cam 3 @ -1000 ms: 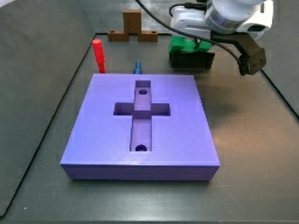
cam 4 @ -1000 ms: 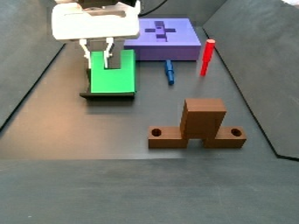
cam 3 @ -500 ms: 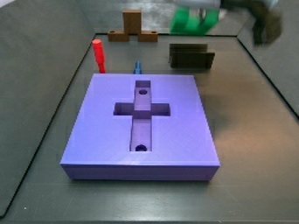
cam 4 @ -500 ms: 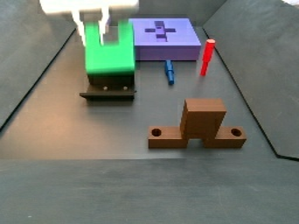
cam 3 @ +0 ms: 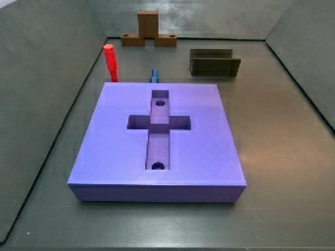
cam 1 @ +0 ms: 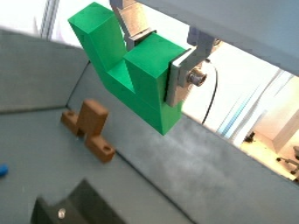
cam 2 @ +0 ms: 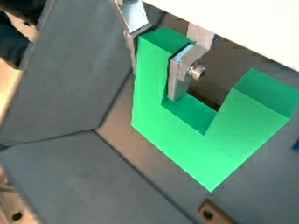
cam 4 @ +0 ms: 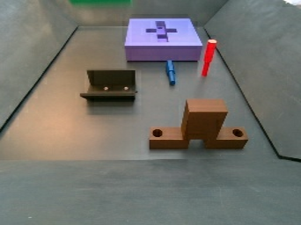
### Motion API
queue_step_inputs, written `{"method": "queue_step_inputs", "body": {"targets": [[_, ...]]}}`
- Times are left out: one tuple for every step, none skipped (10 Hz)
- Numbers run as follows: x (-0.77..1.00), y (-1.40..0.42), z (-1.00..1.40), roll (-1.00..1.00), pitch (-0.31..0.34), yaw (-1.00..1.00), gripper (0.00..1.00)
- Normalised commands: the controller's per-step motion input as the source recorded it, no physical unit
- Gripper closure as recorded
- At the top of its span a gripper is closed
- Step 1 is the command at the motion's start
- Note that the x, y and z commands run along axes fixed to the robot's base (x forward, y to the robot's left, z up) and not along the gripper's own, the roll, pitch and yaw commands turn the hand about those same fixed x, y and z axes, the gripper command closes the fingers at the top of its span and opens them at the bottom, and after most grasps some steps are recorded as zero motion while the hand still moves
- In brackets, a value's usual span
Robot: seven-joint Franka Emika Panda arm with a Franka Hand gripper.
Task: Pick up the green object. Move up. Place the green object on the fixture. Regrasp the green object. Move to above the board. Insert the green object.
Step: Move to above the board.
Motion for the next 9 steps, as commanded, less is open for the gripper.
{"method": "queue_step_inputs", "body": {"targets": [[0.05, -0.01, 0.30, -0.01, 0.118, -0.01, 1.00], [-1.07, -1.40, 0.27, -1.00, 0.076, 0.05, 1.00], [-1.10, -1.40, 0.28, -1.00, 0.054, 0.06, 1.00], [-1.19, -1.40, 0.28, -1.00, 0.011, 0.07, 1.00], [-1.20, -1.40, 0.26, -1.00, -0.009, 0.08, 1.00], [-1.19, -1.40, 0.26, -1.00, -0.015, 0.08, 1.00], [-1.22, -1.40, 0.26, -1.00, -0.037, 0.08, 1.00], [-0.78, -0.85, 0.15, -1.00, -0.065, 0.08, 1.00], [-0.33, -0.29, 0.04, -0.83, -0.091, 0.06, 1.00]]}}
